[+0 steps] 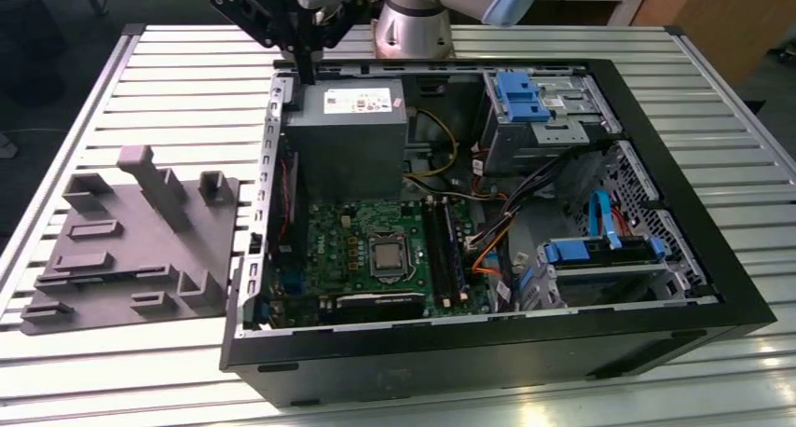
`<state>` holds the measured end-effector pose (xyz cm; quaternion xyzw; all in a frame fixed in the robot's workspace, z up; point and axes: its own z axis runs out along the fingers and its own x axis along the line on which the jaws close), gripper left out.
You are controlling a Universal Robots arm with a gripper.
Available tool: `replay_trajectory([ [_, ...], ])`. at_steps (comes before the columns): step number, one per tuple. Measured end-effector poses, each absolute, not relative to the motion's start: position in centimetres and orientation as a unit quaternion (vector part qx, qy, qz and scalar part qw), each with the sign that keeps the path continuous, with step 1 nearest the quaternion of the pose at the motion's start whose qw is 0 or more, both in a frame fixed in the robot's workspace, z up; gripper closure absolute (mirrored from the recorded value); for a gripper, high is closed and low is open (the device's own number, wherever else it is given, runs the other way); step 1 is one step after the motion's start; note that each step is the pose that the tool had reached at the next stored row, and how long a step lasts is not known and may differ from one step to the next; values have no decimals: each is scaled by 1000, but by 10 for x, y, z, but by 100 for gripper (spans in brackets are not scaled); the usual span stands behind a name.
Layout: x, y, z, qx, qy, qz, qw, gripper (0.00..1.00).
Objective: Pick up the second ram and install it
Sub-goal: 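Reach for the second ram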
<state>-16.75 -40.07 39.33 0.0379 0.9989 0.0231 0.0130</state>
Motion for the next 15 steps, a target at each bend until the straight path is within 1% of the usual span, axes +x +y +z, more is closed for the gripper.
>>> replay_trajectory([
  [15,-173,-401,393,38,999,23,13,89],
])
